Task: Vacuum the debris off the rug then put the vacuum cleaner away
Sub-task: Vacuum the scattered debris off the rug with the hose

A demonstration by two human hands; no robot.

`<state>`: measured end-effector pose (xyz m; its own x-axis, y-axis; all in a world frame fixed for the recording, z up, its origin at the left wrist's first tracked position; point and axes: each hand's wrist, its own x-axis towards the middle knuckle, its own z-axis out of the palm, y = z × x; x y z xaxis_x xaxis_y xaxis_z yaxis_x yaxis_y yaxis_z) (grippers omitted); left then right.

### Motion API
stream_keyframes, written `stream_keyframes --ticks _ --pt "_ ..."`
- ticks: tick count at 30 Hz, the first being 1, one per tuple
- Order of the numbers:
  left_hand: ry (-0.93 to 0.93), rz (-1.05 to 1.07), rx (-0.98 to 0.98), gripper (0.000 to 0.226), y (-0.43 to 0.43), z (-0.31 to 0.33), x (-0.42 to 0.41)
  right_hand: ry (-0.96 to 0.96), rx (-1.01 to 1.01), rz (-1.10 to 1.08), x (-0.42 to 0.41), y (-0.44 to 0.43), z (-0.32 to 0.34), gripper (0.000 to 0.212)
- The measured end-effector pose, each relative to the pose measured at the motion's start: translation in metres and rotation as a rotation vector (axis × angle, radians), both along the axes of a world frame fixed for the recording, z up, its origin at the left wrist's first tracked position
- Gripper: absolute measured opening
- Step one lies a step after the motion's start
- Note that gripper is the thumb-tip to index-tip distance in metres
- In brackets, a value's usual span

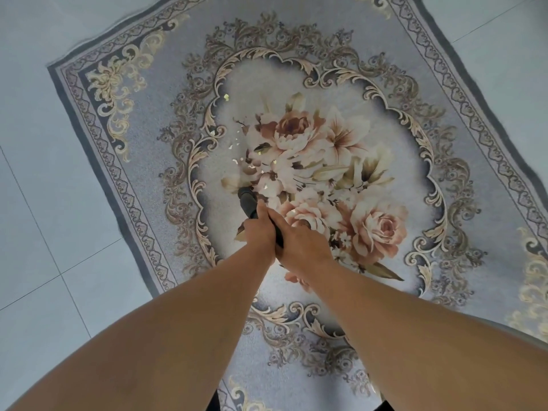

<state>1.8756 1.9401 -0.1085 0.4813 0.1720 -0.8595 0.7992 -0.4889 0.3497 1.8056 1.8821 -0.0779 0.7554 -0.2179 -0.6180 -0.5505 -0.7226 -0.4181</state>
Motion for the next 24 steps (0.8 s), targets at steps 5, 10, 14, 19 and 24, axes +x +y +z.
stream_keyframes --ticks 5,10,14,19,24 --pt "0.004 -0.095 0.036 0.067 -0.018 -0.006 -0.004 0.0 0.0 -0.052 -0.009 -0.014 -0.007 0.065" --pt "-0.007 -0.143 0.049 0.064 -0.042 -0.007 -0.011 0.012 0.019 -0.117 -0.018 -0.034 -0.01 0.063" --pt "0.007 -0.193 0.032 0.061 -0.065 -0.005 -0.02 0.022 0.029 -0.18 -0.032 -0.05 -0.011 0.065" --pt "-0.054 -0.329 0.132 0.08 -0.09 -0.02 -0.039 0.029 0.033 -0.297 -0.053 -0.068 -0.012 0.065" --pt "-0.02 -0.476 0.213 0.076 -0.115 0.0 -0.061 -0.009 0.023 -0.347 -0.082 -0.081 -0.011 0.066"
